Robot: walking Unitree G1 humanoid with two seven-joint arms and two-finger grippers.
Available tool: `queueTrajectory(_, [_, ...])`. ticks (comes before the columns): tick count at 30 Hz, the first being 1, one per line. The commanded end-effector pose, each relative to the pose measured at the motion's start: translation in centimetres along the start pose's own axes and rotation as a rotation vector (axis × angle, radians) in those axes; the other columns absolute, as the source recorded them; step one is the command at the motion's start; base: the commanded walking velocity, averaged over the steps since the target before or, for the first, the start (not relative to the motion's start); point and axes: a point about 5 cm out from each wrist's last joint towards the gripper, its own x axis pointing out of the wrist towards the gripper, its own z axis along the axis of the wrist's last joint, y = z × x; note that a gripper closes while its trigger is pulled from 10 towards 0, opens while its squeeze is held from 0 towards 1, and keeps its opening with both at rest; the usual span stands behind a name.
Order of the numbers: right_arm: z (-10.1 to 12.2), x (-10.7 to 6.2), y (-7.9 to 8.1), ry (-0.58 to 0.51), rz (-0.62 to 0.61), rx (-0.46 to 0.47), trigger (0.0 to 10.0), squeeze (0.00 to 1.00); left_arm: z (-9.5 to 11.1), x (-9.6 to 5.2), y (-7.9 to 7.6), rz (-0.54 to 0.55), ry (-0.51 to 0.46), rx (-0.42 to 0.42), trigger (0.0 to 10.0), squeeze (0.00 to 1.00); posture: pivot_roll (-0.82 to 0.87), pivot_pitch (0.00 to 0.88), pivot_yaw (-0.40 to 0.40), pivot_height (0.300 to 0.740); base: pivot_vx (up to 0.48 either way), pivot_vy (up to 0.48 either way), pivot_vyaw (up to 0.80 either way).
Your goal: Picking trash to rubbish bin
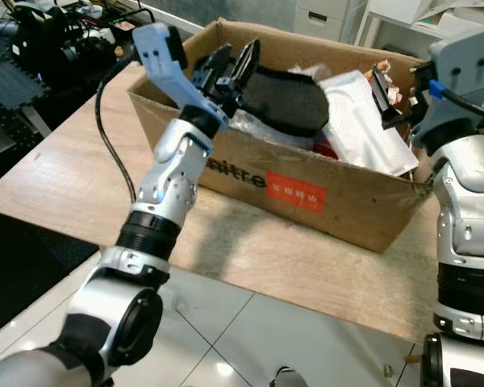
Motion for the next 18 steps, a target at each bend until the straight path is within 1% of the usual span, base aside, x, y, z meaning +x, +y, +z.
queueTrajectory(1, [0.1, -0.2, 0.5, 0.002, 0.024, 0.001, 10.0, 0.0, 1.9, 0.4, -0.2, -0.082, -0.055, 0.034, 10.0, 0.0, -0.15, 0.135, 0.054, 0.74, 0.0, 0.0, 0.0])
queueTrajectory(2, [-0.1, -0.2, 0.7, 0.018, 0.042, -0.016, 10.0, 0.0, 2.8, 0.1, -0.3, -0.148, -0.067, 0.044, 10.0, 0.0, -0.15, 0.133, 0.052, 0.74, 0.0, 0.0, 0.0])
queueTrajectory(3, [-0.1, -0.2, 0.7, 0.018, 0.042, -0.016, 10.0, 0.0, 2.8, 0.1, -0.3, -0.148, -0.067, 0.044, 10.0, 0.0, -0.15, 0.133, 0.052, 0.74, 0.0, 0.0, 0.0])
queueTrajectory(5, [-0.3, -0.3, 0.9, 0.038, 0.071, -0.035, 10.0, 0.0, 3.7, -0.2, -0.3, -0.199, -0.08, 0.065, 10.0, 0.0, -0.15, 0.13, 0.05, 0.74, 0.0, 0.0, 0.0])
queueTrajectory(6, [-0.3, -0.3, 0.9, 0.038, 0.071, -0.035, 10.0, 0.0, 3.7, -0.2, -0.3, -0.199, -0.08, 0.065, 10.0, 0.0, -0.15, 0.13, 0.05, 0.74, 0.0, 0.0, 0.0])
queueTrajectory(7, [-0.5, -0.4, 1.1, 0.051, 0.102, -0.047, 10.0, 0.0, 4.3, -0.5, -0.3, -0.227, -0.09, 0.079, 10.0, 0.0, -0.15, 0.13, 0.05, 0.74, 0.0, 0.0, 0.0])
queueTrajectory(9, [-0.7, -0.5, 1.5, 0.069, 0.151, -0.043, 10.0, 0.0, 5.3, -1.1, -0.3, -0.273, -0.109, 0.084, 10.0, 0.0, -0.14, 0.129, 0.047, 0.74, 0.0, 0.0, 0.0])
queueTrajectory(11, [-0.7, -0.7, 2.0, 0.078, 0.232, -0.043, 10.0, 0.0, 6.1, -1.7, -0.2, -0.304, -0.126, 0.094, 10.0, 0.0, -0.13, 0.13, 0.042, 0.74, 0.0, 0.0, 0.0])
queueTrajectory(15, [0.1, -1.1, 3.4, 0.058, 0.414, 0.058, 10.0, 0.0, 7.3, -3.2, 0.5, -0.333, -0.145, 0.096, 10.0, 0.0, -0.12, 0.129, 0.03, 0.74, 0.0, 0.0, 0.0])
queueTrajectory(18, [0.0, -1.1, 3.6, 0.074, 0.447, 0.048, 10.0, 0.0, 7.5, -3.4, 0.6, -0.333, -0.149, 0.09, 10.0, 0.0, -0.11, 0.131, 0.021, 0.74, 0.0, 0.0, 0.0])
